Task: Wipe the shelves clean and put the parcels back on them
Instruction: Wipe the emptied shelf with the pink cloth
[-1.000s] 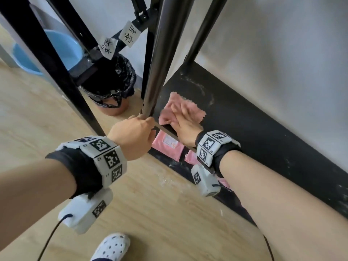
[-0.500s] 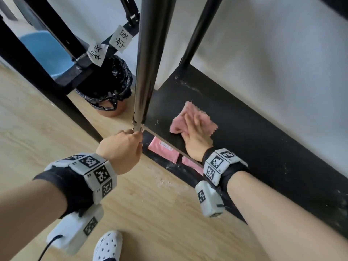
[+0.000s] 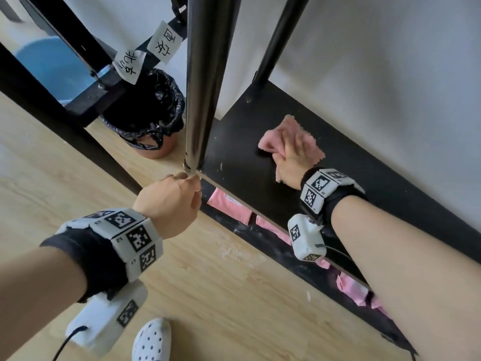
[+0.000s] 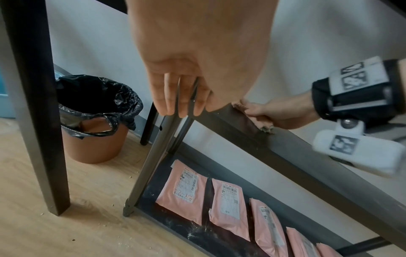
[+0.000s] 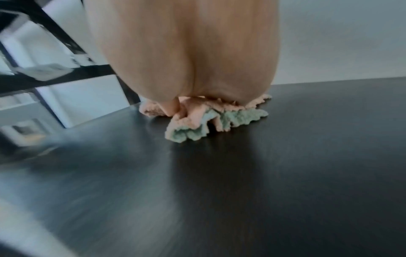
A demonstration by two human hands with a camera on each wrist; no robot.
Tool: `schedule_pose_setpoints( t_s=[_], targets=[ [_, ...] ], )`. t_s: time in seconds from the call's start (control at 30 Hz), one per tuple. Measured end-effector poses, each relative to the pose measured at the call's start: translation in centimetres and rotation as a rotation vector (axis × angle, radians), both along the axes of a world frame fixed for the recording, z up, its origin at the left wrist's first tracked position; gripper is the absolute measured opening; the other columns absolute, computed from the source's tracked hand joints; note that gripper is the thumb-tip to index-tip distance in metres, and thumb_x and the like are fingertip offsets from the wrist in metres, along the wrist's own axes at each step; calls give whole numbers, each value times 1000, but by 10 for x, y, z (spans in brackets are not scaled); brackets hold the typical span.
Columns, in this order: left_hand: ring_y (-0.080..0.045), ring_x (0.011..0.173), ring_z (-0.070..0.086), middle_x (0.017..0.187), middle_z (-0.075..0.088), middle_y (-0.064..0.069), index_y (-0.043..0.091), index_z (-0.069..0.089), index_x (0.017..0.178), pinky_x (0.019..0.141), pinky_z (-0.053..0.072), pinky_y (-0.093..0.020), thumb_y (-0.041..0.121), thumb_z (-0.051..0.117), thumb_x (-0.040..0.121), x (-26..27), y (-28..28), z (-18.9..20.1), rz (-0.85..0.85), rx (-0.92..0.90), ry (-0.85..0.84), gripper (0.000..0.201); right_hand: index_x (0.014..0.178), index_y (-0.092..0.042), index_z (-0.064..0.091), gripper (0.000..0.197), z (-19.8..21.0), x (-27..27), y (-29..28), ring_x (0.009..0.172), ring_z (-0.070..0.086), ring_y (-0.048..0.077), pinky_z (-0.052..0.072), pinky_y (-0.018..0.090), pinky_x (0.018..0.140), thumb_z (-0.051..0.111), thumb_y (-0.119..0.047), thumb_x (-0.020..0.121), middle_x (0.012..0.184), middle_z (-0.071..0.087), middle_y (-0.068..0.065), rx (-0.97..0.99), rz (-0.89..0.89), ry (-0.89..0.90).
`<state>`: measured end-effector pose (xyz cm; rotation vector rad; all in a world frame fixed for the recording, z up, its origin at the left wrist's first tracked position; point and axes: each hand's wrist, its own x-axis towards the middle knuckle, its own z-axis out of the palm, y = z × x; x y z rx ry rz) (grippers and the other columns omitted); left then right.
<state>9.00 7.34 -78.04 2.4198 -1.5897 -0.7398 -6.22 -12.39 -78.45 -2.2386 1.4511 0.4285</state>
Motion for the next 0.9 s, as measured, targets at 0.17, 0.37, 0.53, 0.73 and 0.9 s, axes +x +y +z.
schedule_pose_setpoints(
  t_s=[0.17,0.37,0.53,0.73,0.9],
  targets=[
    [-24,85,56,101,57,-3,17,58,110,69,51,-37,24,40,95,4,-1,0,32,-6,25,25,151,-30,-11,62,-12,29,48,146,-19,22,3,53,117,28,-24,104,158,-23,-2,142,191,-58],
    [-27,88,58,105,59,-5,17,58,111,66,48,-34,25,40,95,6,-8,1,37,24,-10,25,151,-37,-4,67,-13,66,44,146,-18,22,-2,48,119,34,-12,101,159,-19,-5,167,289,-139],
    [-30,90,59,106,60,-7,14,58,108,68,50,-36,23,39,95,-3,-8,8,59,33,-5,25,151,-35,-4,65,4,7,84,145,-21,16,-14,33,109,36,-19,102,158,-22,-7,179,430,-124],
    [-28,88,59,106,60,-6,12,58,104,64,47,-33,23,39,95,-16,-9,13,48,-4,18,23,153,-27,1,66,2,22,75,145,-21,22,-8,40,118,41,-18,101,159,-20,-3,160,390,-53],
    [-20,78,53,101,60,-5,13,57,103,64,44,-31,22,38,97,-19,-16,18,30,-55,65,22,153,-28,14,60,-19,37,-16,149,-2,26,4,48,120,35,-29,97,161,-3,-2,-102,334,-27]
  ],
)
